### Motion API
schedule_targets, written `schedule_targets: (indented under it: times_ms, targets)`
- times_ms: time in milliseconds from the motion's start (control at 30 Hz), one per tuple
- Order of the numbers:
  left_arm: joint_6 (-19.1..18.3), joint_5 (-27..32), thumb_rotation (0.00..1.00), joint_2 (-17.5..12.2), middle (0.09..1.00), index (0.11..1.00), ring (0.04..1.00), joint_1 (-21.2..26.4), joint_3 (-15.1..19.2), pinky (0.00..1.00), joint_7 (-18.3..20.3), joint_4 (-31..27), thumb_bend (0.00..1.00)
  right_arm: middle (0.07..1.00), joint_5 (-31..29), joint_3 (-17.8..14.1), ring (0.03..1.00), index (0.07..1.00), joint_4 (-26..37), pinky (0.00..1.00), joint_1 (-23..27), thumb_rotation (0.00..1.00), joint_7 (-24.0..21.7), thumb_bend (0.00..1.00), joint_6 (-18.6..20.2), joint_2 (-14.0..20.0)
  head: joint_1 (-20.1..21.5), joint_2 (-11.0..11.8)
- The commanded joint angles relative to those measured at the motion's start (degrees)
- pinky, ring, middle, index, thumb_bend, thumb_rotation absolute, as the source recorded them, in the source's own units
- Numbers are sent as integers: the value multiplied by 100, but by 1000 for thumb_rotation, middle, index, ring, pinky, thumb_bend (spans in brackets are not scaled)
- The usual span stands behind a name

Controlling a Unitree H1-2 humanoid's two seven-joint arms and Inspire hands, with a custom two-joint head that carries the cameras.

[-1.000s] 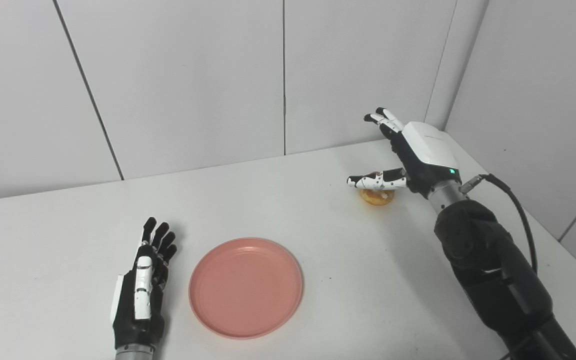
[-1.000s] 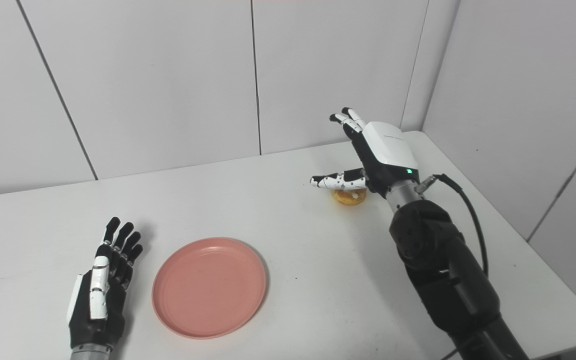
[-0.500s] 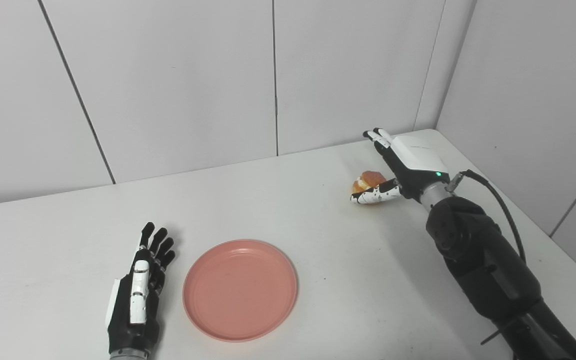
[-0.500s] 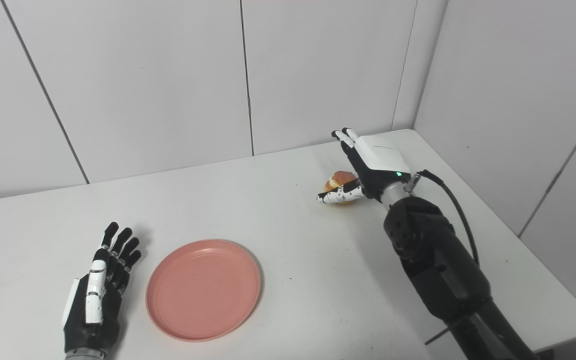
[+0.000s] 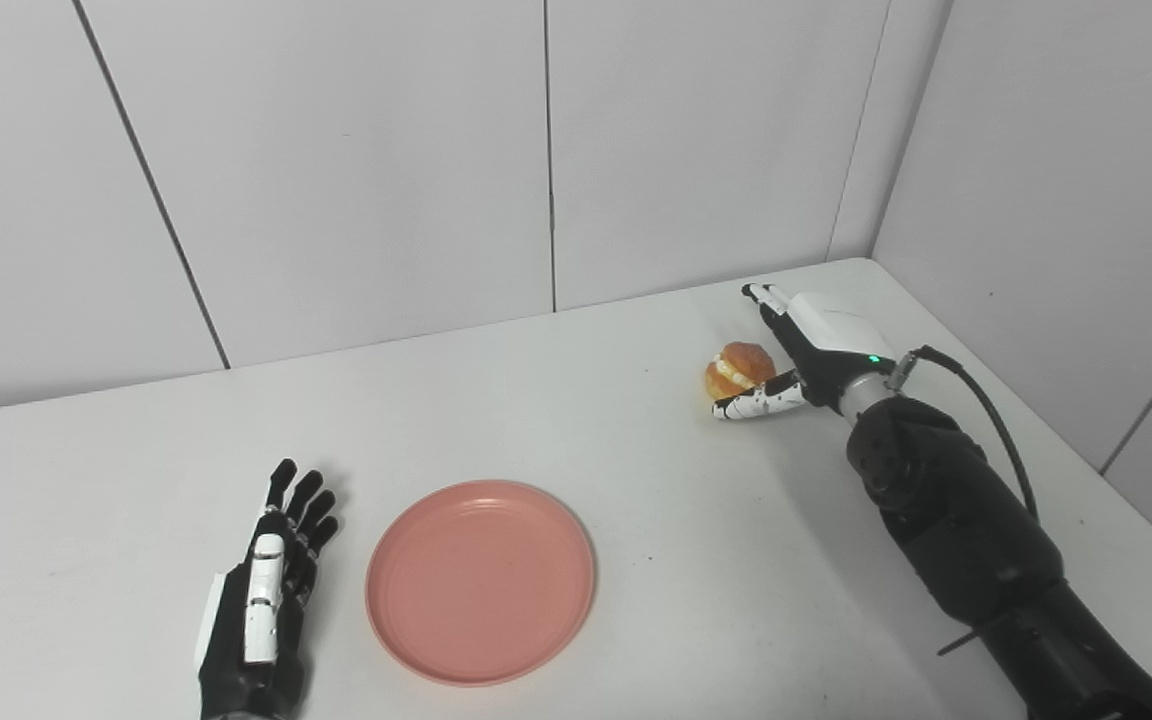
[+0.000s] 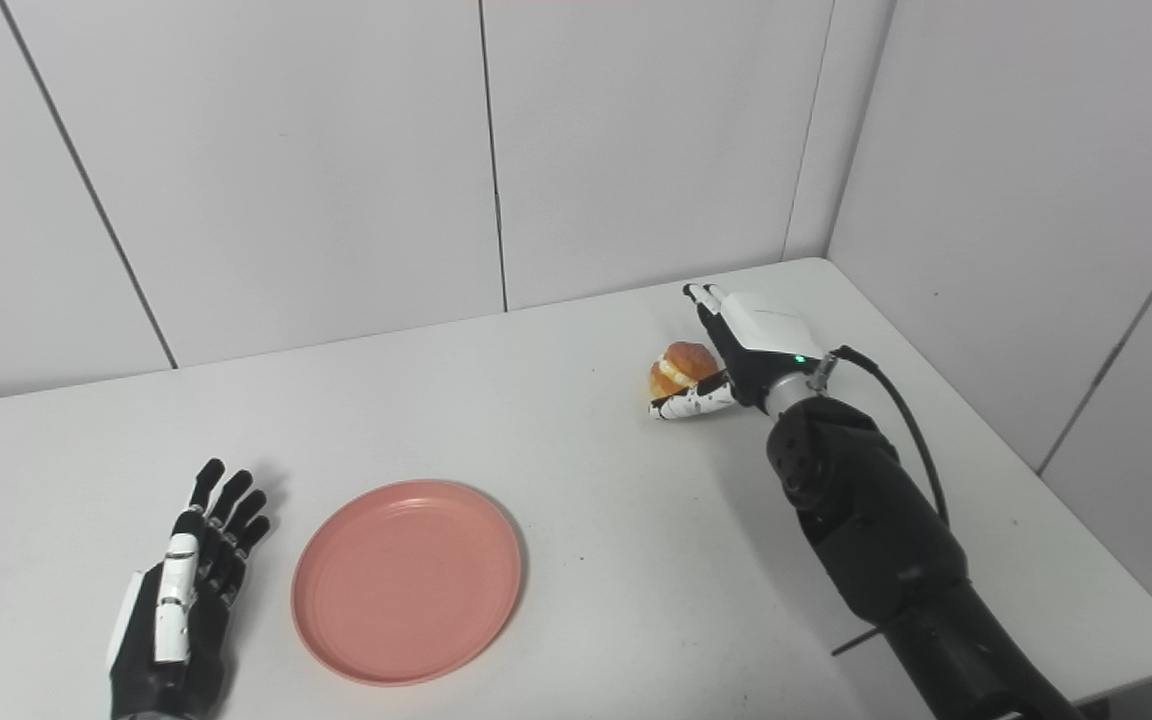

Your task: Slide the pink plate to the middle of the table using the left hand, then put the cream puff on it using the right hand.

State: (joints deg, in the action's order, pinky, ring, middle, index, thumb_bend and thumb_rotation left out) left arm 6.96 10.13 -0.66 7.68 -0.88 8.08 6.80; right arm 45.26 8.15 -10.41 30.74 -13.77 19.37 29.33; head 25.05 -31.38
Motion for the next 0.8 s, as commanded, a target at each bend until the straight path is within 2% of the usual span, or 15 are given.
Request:
schedule_targets:
  times_ms: [0, 200, 367, 633, 767]
  targets:
    - [-84, 35, 1000, -135, 960, 959, 946, -611, 89, 952, 55, 413, 415, 973, -62, -30, 928, 961, 23, 806, 327, 450, 155, 920, -9, 70, -4, -14]
    - [-26, 21, 1000, -149, 956, 954, 941, -608, 101, 945, 51, 417, 416, 973, -313, -50, 926, 958, -383, 775, 449, 429, 365, 926, -108, 6, 0, -47]
    - [-86, 45, 1000, -138, 955, 952, 940, -603, 111, 946, 45, 393, 422, 960, -423, 63, 903, 949, -840, 733, 626, 426, 629, 919, -270, -32, -2, -70]
    - [-103, 13, 1000, -120, 956, 955, 942, -616, 97, 950, 37, 313, 406, 953, -526, 295, 881, 943, -1278, 702, 858, 434, 749, 908, -255, -76, -20, -137]
    - [-89, -26, 1000, -117, 958, 958, 947, -615, 83, 962, 28, 304, 395, 940, -625, 373, 858, 931, -1486, 678, 949, 406, 761, 890, -254, -102, -34, -152]
